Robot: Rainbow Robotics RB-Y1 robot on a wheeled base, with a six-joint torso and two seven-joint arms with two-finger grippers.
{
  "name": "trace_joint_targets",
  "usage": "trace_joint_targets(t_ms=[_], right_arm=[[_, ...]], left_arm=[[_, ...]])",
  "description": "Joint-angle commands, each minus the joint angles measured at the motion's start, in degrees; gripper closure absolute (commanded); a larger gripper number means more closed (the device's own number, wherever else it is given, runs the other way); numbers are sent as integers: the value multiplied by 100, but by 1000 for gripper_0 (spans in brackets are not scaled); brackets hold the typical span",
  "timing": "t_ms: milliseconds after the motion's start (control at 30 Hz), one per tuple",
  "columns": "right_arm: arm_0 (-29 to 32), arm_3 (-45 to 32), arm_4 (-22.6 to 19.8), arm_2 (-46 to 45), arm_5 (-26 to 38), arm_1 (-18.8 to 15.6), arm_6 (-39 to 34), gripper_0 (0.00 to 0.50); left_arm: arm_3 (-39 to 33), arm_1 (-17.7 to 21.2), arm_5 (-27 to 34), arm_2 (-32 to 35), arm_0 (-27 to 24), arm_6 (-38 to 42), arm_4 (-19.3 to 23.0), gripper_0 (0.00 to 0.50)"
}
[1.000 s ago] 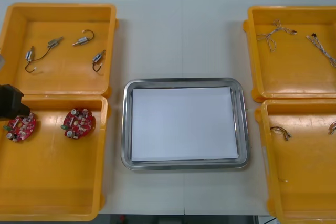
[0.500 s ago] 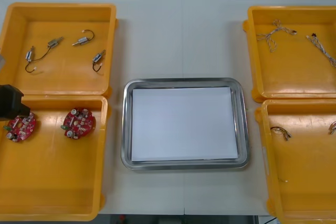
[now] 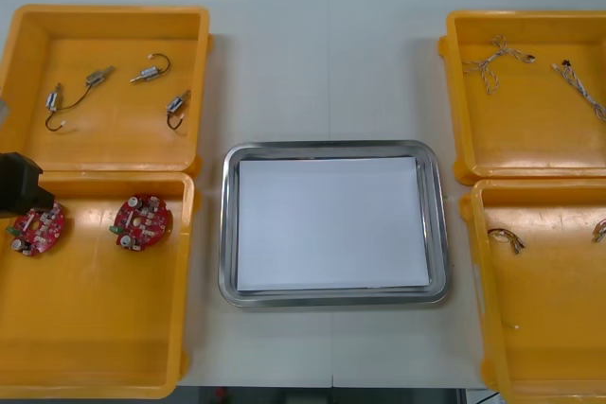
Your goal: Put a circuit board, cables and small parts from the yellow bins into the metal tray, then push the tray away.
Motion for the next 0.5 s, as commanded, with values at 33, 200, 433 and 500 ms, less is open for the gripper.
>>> trace_joint_targets(t_ms=[33,200,433,500], right_arm=[[72,-46,-34,-187,16,-245,-258,0],[72,-46,-34,-187,16,-245,-258,0],[72,-46,-34,-187,16,-245,-258,0],[72,-46,-34,-187,16,-245,-258,0]], left_arm=[[-24,249,36,168,-158,-466,-26,0],[-24,249,36,168,-158,-466,-26,0],[-24,249,36,168,-158,-466,-26,0],[-24,249,36,168,-158,-466,-26,0]])
